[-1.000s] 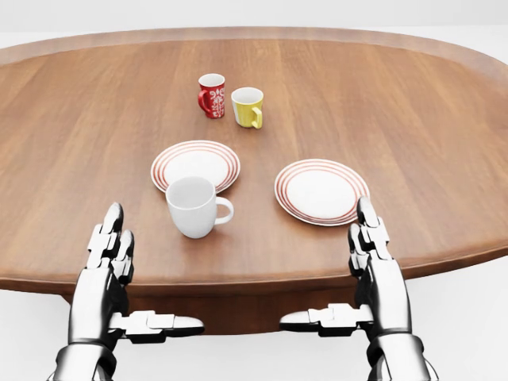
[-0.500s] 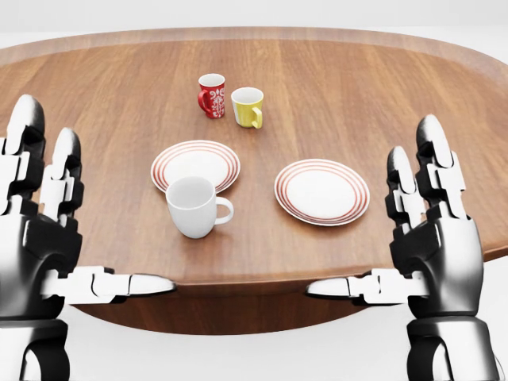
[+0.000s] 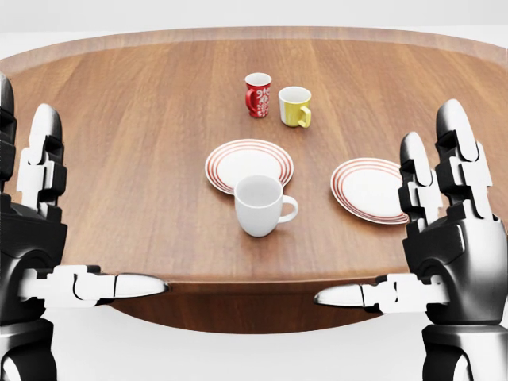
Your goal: Put the white mug on the left plate.
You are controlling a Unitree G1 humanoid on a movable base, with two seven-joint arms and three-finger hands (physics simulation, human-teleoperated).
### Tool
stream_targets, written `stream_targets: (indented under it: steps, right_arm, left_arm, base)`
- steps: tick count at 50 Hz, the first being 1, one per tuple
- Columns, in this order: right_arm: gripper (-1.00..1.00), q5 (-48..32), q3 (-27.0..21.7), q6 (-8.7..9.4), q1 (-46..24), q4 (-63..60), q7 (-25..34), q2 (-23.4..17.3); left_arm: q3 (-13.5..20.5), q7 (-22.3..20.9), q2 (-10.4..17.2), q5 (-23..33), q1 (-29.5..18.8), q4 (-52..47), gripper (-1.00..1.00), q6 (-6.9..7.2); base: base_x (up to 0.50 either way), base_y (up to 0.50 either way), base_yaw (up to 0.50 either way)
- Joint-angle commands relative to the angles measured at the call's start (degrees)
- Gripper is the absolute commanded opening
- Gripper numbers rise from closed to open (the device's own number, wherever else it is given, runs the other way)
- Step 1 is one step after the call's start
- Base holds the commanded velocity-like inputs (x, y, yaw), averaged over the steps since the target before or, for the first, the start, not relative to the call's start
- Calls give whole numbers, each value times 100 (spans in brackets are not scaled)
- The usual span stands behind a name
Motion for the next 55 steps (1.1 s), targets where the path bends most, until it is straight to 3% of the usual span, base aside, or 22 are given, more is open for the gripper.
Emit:
stream_targets:
  steps: [1,12,26,55]
  right_arm:
    - [100,-37,33,0,25,-58,75,6]
    - [100,-98,64,0,47,47,81,26]
    - [100,75,24,0,97,-53,155,42]
    - [100,7,135,0,139,-55,232,33]
  left_arm:
    - [20,-1,12,-23,-18,-62,100,0]
    - [16,-17,16,-8,-10,-99,100,0]
    - [34,-16,19,-20,-25,-152,100,0]
    - [54,-4,27,-65,-43,-246,100,0]
  base:
    - [0,50,0]
    - [0,50,0]
    - [0,0,0]
    - [50,3,0]
